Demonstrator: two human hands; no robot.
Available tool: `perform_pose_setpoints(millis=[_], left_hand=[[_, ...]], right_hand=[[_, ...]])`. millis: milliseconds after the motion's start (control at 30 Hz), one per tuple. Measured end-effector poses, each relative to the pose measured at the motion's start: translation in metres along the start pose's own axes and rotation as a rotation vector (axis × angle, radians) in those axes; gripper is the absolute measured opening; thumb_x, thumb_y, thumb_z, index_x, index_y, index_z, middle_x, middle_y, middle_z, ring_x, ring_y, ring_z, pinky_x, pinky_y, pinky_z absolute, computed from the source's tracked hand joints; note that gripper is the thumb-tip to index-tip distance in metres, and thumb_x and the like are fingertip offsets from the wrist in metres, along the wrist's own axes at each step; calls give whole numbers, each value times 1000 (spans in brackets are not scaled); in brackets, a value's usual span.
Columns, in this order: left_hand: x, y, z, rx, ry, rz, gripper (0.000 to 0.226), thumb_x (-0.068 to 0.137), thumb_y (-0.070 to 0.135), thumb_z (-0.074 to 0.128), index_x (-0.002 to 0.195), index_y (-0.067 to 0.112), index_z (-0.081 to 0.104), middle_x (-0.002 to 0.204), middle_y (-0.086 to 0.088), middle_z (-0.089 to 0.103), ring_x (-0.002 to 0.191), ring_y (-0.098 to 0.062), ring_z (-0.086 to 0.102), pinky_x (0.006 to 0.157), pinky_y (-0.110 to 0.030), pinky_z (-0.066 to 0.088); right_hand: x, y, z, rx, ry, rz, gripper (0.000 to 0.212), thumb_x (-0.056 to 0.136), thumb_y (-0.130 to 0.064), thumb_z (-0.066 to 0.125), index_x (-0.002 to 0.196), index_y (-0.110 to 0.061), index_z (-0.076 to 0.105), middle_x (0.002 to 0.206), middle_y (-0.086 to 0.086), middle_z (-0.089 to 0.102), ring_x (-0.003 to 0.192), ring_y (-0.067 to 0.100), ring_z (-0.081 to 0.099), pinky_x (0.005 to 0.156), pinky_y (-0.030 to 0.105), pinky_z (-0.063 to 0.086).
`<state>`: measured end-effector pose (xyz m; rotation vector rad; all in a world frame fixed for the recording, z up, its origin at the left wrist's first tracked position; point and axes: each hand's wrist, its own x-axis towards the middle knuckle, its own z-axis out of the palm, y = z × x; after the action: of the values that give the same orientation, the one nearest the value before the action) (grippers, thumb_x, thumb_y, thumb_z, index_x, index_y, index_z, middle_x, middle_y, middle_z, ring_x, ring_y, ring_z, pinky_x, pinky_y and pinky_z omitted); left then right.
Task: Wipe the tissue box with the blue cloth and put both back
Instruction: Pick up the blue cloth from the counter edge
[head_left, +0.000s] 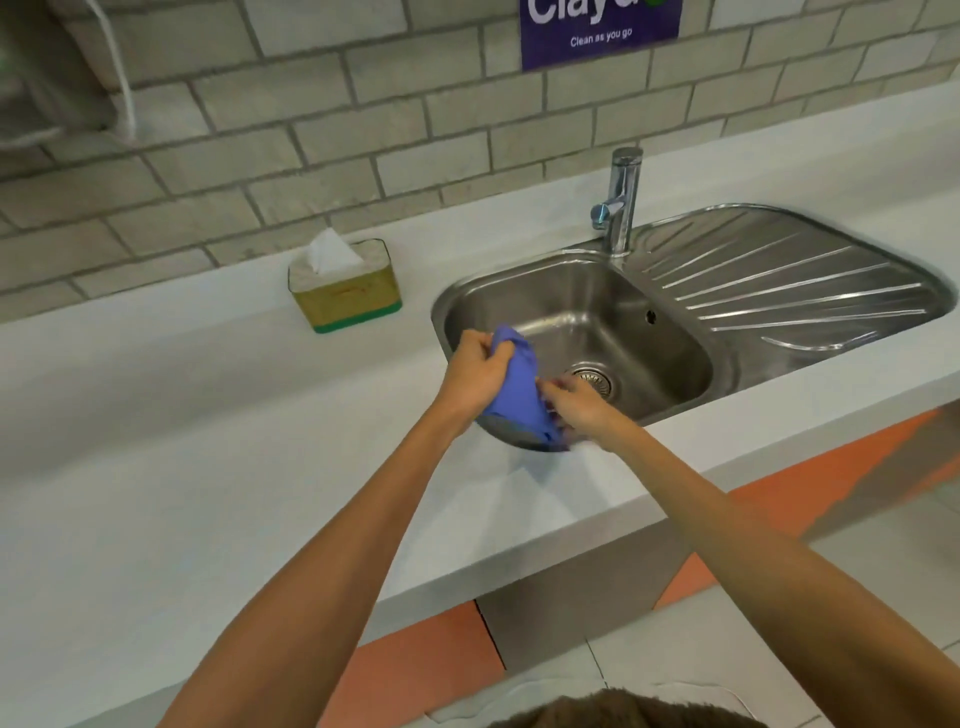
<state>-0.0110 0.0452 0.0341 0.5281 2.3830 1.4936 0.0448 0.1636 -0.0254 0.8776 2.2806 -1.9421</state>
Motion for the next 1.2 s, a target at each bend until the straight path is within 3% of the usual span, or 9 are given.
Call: perform_pose_setpoints(millis=[100, 233, 333, 400, 500, 633, 833, 967, 1200], left_hand=[[11, 22, -17, -40, 49, 49, 22, 95, 20, 46, 73, 16, 42, 84, -7, 51, 77, -17, 50, 70, -27, 43], [22, 36, -39, -107, 88, 81, 32, 97, 16, 44, 65, 21, 42, 69, 0, 52, 64, -6, 50, 50, -5, 42], [34, 28, -55, -106, 167, 31, 19, 96, 22, 47, 87, 6, 53, 86, -9, 60, 78, -17, 56, 73, -20, 49], [44, 13, -70, -14, 285, 15, 23, 94, 25, 50, 97, 3, 53, 93, -11, 59, 85, -21, 54, 80, -34, 47], [52, -11, -96, 103, 451, 40, 17, 91, 26, 55, 87, 10, 52, 83, -6, 57, 78, -19, 52, 67, -27, 42], [64, -39, -127, 138, 581, -60, 26, 88, 36, 58, 90, 10, 60, 90, -3, 62, 79, -16, 54, 71, -26, 40], [68, -68, -165, -788, 13, -439, 36, 84, 50, 57, 94, 17, 69, 83, -5, 78, 73, -19, 74, 63, -31, 60], [81, -94, -170, -993, 7, -479, 34, 91, 41, 49, 92, 11, 65, 73, -8, 77, 63, -21, 74, 57, -29, 60], [120, -131, -213, -1003, 143, -481, 33, 99, 31, 30, 85, 13, 54, 74, -5, 62, 74, -14, 56, 67, -23, 41]], right_hand=[[7, -25, 22, 478, -136, 100, 32, 94, -38, 39, 92, -14, 60, 86, 8, 58, 77, 22, 53, 75, 34, 44], [16, -55, 41, 977, -334, 100, 49, 92, -49, 36, 103, -10, 62, 98, 11, 65, 86, 26, 62, 78, 37, 47], [22, -69, 54, 1061, -490, 78, 75, 85, -66, 32, 127, -8, 53, 114, 14, 63, 102, 29, 60, 91, 42, 47], [27, -77, 63, 1051, -563, 42, 70, 86, -62, 35, 126, -8, 54, 106, 12, 70, 95, 27, 67, 85, 41, 53], [36, -91, 83, 957, -546, 8, 50, 91, -40, 44, 127, -5, 52, 103, 12, 69, 91, 27, 67, 82, 40, 55], [50, -111, 113, 821, -480, 60, 43, 92, -28, 50, 128, -5, 51, 100, 7, 66, 81, 18, 68, 65, 29, 59], [76, -135, 144, 572, -519, 98, 30, 90, -35, 53, 104, -10, 61, 96, 6, 67, 81, 18, 65, 61, 28, 58], [99, -144, 159, 208, -361, 36, 51, 87, -39, 57, 122, -2, 54, 107, 11, 62, 89, 24, 61, 61, 29, 52], [170, -157, 148, 106, -150, -47, 38, 91, -40, 50, 105, -6, 59, 83, 9, 62, 64, 18, 59, 59, 30, 51]])
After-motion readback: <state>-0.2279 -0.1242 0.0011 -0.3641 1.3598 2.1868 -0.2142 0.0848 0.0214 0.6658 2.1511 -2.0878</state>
